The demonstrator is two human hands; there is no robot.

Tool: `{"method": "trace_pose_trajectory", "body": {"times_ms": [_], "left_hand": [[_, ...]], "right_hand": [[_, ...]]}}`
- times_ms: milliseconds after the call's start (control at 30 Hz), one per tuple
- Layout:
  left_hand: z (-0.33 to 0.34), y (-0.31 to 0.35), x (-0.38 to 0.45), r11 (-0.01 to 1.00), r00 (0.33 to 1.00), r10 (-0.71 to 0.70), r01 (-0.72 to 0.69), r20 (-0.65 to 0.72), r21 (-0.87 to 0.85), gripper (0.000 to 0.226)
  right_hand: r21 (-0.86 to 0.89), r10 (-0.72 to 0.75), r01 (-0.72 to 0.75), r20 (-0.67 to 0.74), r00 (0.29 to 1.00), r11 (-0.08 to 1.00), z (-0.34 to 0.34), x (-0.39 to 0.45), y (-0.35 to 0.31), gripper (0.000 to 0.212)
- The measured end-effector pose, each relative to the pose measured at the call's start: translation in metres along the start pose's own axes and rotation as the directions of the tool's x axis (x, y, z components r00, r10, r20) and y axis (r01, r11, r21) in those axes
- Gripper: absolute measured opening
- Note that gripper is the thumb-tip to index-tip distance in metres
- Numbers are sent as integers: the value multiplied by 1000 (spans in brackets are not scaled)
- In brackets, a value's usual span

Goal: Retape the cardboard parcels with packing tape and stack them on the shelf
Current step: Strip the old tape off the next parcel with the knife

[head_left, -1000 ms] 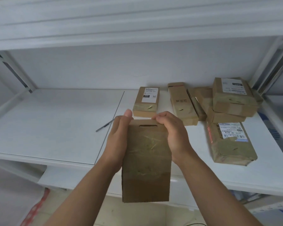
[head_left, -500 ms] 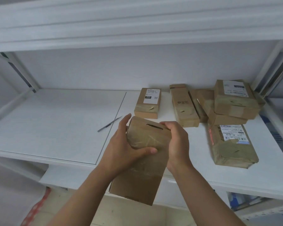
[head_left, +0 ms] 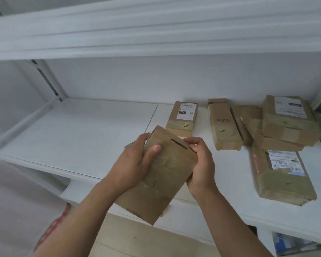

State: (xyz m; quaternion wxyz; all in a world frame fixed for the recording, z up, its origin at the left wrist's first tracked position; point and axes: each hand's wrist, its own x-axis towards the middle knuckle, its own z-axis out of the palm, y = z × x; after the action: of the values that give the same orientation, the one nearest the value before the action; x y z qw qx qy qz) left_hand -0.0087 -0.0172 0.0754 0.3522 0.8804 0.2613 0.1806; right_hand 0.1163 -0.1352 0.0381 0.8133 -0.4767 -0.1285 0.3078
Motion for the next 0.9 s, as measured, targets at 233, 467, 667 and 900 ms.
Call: {"method": "trace_pose_trajectory", "body": {"times_ms": [233,467,667,900], "left_hand": [[-54,-32,3,984,995,15,-33,104,173,66],[-96,-74,8,967,995,97,-91,-13,238,65],[-133,-145,13,855,919,381,-308,-103,418,62],[-187,-266,17,707,738,638,-450,-219,545,32]], "right_hand": [[-549,82,227,481,873,805,9,10,8,38],[-587,-1,321,479,878,744,63,22,35,47],[-733,11,461,537,843,500,119,50,76,52],[-266,326,-283,133,936,921,241,64,159,29]]}}
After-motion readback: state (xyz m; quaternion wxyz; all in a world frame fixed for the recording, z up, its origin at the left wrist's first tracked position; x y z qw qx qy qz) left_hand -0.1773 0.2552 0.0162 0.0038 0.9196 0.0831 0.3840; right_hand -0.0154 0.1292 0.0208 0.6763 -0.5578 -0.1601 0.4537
